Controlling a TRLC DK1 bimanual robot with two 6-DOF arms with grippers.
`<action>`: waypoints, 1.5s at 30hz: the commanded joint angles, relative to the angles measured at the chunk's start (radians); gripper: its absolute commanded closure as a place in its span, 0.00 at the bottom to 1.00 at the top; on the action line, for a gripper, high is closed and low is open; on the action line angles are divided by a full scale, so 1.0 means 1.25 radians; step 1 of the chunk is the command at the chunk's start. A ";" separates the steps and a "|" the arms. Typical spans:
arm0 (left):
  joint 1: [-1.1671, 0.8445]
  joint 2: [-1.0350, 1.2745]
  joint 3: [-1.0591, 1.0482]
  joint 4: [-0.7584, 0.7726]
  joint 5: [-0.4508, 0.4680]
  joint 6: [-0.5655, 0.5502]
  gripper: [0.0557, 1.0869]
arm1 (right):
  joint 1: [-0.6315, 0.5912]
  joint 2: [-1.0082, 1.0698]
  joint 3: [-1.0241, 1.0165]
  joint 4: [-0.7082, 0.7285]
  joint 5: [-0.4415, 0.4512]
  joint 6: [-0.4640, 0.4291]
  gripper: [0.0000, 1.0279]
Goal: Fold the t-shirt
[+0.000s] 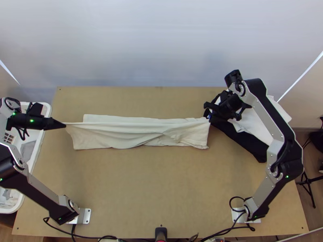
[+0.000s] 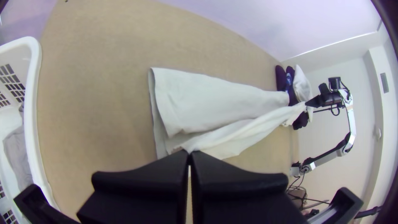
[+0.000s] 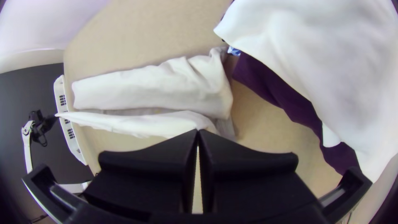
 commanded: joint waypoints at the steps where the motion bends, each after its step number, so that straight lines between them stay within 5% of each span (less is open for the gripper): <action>1: -0.014 0.050 0.043 0.028 -0.009 -0.026 0.97 | 0.012 0.065 0.060 0.010 -0.001 0.011 0.97; 17: -0.095 0.192 0.170 0.053 -0.032 -0.089 0.97 | 0.025 0.246 0.258 0.010 0.008 0.028 0.97; 31: -0.118 0.259 0.226 0.054 -0.053 -0.101 0.97 | 0.027 0.331 0.391 0.016 0.086 0.003 0.97; 33: -0.118 0.266 0.236 0.054 -0.053 -0.108 0.83 | 0.030 0.327 0.390 0.036 0.086 0.003 0.95; 34: -0.119 0.270 0.242 0.054 -0.054 -0.112 0.66 | 0.031 0.325 0.390 0.037 0.086 0.004 0.79; 36: -0.120 0.275 0.253 0.055 -0.058 -0.111 0.27 | 0.034 0.319 0.385 0.039 0.085 0.005 0.12; 37: -0.120 0.275 0.258 0.058 -0.058 -0.111 0.11 | 0.034 0.316 0.385 0.041 0.085 0.005 0.03; 38: -0.119 0.273 0.263 0.065 -0.056 -0.113 0.04 | 0.036 0.306 0.382 0.042 0.085 0.009 0.04; 45: -0.049 0.227 0.263 0.087 0.012 -0.120 0.04 | 0.060 0.181 0.364 0.070 0.085 0.044 0.04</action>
